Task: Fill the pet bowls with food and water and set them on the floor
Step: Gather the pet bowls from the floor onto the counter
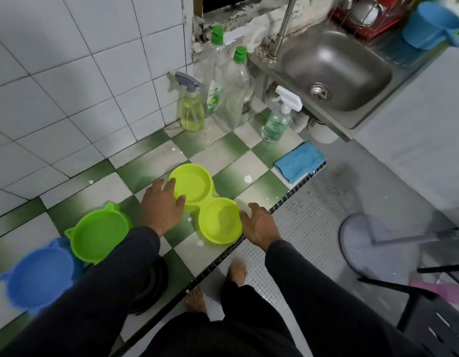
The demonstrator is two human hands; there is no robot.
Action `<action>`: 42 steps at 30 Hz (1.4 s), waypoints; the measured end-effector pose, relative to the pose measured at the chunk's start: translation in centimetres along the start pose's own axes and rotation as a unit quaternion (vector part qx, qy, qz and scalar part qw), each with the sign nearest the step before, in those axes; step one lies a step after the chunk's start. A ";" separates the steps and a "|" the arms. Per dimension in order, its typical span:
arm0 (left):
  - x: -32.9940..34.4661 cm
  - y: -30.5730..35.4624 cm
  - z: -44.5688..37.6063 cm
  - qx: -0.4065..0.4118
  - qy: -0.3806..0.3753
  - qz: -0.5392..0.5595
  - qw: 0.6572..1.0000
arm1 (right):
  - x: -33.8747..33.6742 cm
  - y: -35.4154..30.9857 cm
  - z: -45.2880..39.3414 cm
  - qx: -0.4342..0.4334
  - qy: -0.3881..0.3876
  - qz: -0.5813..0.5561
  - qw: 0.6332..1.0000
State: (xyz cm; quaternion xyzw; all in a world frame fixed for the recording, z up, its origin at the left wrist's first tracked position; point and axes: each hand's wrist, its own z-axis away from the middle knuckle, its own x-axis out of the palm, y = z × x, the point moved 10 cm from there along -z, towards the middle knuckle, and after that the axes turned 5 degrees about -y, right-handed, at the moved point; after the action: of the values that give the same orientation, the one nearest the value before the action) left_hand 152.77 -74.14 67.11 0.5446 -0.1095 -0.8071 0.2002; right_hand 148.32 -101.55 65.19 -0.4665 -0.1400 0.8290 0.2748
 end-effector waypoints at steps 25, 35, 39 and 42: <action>-5.9 1.9 8.6 0.035 0.002 -0.135 0.990 | -5.4 -7.9 4.6 -0.140 0.052 0.272 0.951; -7.0 3.0 16.3 -0.013 0.081 -0.130 0.988 | -7.0 -9.3 8.5 -0.227 0.061 0.311 0.921; -6.7 3.4 20.6 -0.036 0.107 -0.122 0.986 | -6.6 -9.4 10.6 -0.259 0.049 0.320 0.910; -6.1 3.1 24.5 -0.061 0.122 -0.118 0.984 | -5.4 -9.4 12.7 -0.287 0.044 0.338 0.895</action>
State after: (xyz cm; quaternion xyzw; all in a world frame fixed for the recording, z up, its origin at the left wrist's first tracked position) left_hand 132.81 -75.26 82.82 0.6346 0.0301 -0.7580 0.1479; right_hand 142.82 -96.86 80.22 -0.5804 -0.1930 0.7744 -0.1619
